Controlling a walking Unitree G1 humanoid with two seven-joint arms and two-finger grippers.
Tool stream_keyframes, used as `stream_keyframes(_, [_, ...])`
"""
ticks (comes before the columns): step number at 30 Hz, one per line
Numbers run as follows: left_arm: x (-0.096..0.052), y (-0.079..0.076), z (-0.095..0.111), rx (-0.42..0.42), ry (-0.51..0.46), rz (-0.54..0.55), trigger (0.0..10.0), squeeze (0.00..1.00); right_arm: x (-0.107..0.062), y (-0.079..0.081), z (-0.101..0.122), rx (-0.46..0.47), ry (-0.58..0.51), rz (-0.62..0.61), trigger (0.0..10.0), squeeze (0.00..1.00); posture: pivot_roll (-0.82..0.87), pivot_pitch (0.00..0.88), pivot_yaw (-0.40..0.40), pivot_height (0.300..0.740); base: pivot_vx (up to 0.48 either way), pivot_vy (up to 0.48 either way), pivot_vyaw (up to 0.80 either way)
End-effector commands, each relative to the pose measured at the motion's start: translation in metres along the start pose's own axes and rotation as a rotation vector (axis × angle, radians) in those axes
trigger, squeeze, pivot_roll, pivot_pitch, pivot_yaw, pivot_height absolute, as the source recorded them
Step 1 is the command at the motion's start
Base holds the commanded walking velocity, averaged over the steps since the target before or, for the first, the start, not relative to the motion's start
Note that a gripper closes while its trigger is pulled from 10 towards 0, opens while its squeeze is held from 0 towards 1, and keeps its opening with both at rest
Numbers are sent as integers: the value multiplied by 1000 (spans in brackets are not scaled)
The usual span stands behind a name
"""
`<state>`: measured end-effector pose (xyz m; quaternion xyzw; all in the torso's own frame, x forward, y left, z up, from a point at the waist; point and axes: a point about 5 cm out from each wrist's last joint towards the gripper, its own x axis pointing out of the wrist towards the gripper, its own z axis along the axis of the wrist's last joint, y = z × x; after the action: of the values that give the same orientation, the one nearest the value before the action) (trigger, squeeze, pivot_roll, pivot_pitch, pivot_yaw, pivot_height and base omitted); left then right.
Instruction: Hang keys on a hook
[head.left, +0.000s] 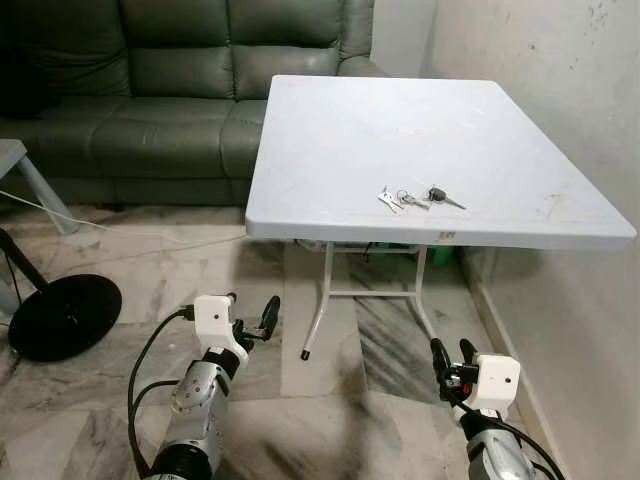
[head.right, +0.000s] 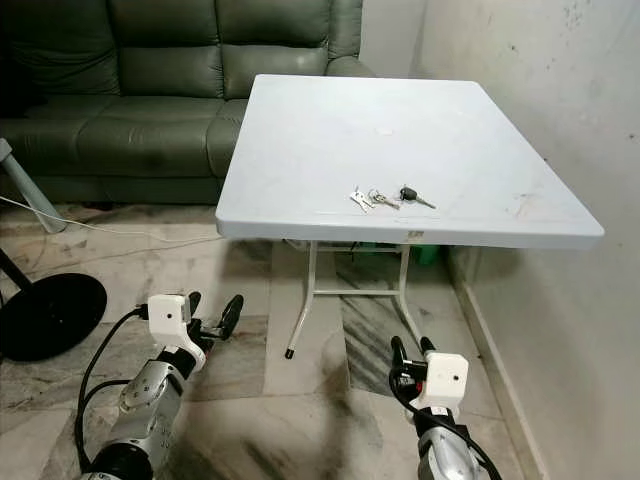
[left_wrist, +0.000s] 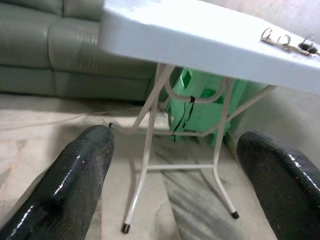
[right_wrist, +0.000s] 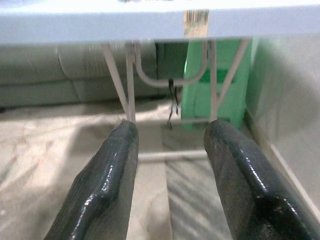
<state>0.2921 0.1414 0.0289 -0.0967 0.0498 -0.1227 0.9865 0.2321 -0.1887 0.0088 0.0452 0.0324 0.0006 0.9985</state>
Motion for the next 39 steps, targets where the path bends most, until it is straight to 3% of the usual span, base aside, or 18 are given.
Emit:
stream_keyframes(1, [7,-2,13,23,-48,-21,10000,0,8,0,16,6,-69,8,10000,0,-35,0,-35,740,0,0,0])
stream_keyframes(6, [8,-8,28,36,-123,-56,10000,0,14,8,39,-38,-162,74,10000,0,-37,0,-33,740,0,0,0])
stream_keyframes(9, [0,-13,34,35,-162,-94,10000,0,9,12,49,-77,-200,133,10000,0,-40,0,-31,740,0,0,0])
stream_keyframes(10, [-3,-15,34,41,-168,-107,10000,0,5,13,51,-71,-201,145,10000,494,-40,0,-33,740,0,0,0])
stream_keyframes(11, [-5,-15,34,47,-169,-113,10000,0,4,13,51,-60,-200,150,10000,494,-40,0,-33,740,0,0,0])
stream_keyframes(12, [-9,-17,34,41,-169,-133,10000,0,-1,13,53,-52,-210,166,10000,1000,-36,0,-35,740,0,0,0])
stream_keyframes(15, [-15,-14,34,40,-153,-140,10000,0,-9,9,52,-59,-189,164,10000,1000,-34,0,-38,740,0,0,0])
stream_keyframes(24, [-16,-14,46,42,-152,-149,10000,0,-10,10,66,-53,-204,180,10000,1000,-40,2,-40,740,0,0,0])
stream_keyframes(28, [-23,-13,46,29,-154,-139,10000,0,-19,14,71,6,-232,193,10000,1000,-48,6,-37,740,0,0,0])
stream_keyframes(33, [-42,-15,29,-45,-126,-145,10000,0,-34,15,57,44,-187,168,10000,1000,-45,14,-37,740,0,0,0])
stream_keyframes(39, [-46,-15,34,-67,-126,-132,10000,0,-37,19,66,83,-214,173,10000,1000,-43,18,-39,740,0,0,0])
